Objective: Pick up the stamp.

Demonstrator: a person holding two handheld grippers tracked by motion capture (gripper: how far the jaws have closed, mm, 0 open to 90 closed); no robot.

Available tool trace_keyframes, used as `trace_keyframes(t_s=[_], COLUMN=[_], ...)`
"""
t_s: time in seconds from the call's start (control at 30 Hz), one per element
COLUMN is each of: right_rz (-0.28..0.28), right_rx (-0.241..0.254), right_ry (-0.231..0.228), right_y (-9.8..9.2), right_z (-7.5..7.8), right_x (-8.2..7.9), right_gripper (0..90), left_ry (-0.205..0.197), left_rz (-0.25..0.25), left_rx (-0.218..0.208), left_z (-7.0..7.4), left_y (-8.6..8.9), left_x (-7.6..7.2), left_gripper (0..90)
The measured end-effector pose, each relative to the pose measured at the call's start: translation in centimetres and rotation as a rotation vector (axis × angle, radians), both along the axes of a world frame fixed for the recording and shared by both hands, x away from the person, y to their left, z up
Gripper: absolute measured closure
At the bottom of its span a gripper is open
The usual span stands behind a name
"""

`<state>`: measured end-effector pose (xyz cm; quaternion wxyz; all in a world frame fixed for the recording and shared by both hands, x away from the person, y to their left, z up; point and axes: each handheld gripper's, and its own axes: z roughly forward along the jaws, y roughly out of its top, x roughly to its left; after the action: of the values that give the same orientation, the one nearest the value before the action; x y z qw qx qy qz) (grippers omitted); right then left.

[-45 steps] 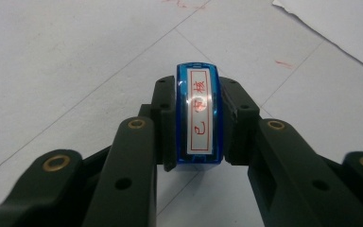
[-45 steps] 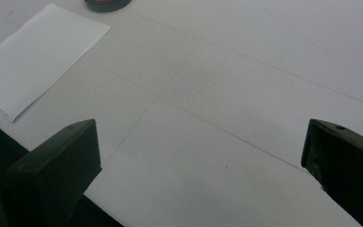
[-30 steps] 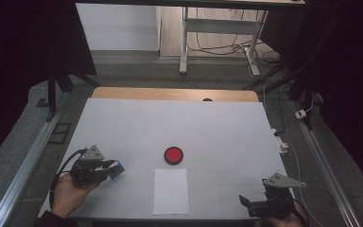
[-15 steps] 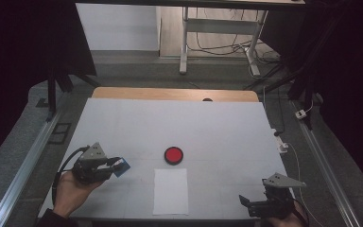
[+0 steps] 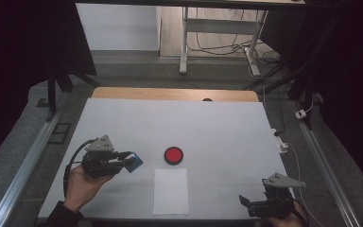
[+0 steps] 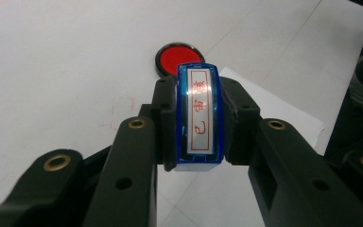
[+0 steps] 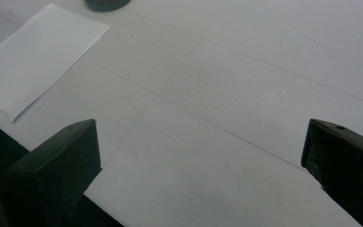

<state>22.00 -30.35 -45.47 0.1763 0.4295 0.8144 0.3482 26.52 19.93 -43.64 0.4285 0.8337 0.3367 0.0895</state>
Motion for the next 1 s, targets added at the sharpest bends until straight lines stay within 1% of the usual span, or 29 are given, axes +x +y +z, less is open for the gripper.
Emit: trace_keyframes(t_s=[0.1,0.17,0.37,0.47,0.53,0.67,0.73,0.87,1.0], right_rz=[0.000,0.000,0.002,0.003,0.003,0.003,0.006,0.006,0.007], right_rx=[0.000,0.002,0.000,0.000,0.000,0.003,0.001,0.003,0.004], right_ry=[0.001,0.001,0.002,0.003,0.002,0.001,0.002,0.004,0.001], right_y=[0.0,0.0,0.1,0.1,0.1,0.1,0.1,0.1,0.0], right_z=[0.0,0.0,0.0,0.0,0.0,0.0,0.0,0.0,0.0], right_x=[0.0,0.0,0.0,0.0,0.0,0.1,0.1,0.1,0.0], right_gripper=[0.0,0.0,0.0,0.0,0.0,0.0,0.0,0.0,0.0], left_ry=[-0.018,-0.022,-0.009,-0.028,-0.031,-0.039,-0.044,-0.043,-0.060], left_rz=[-0.009,-0.011,-0.039,-0.058,-0.073,-0.113,-0.122,-0.152,-0.167], left_rx=[0.011,0.019,0.014,0.018,0.020,0.006,-0.002,-0.017,-0.024], left_z=[0.1,0.2,0.8,1.3,1.6,2.0,2.1,2.0,1.8], left_y=[-0.5,-0.9,-1.7,-2.4,-2.9,-3.9,-4.5,-5.4,-5.8], left_x=[0.1,0.2,0.3,0.4,0.5,0.8,0.9,1.0,0.7], left_gripper=[70.5,70.4,70.4,70.4,70.4,70.4,70.4,70.4,70.4])
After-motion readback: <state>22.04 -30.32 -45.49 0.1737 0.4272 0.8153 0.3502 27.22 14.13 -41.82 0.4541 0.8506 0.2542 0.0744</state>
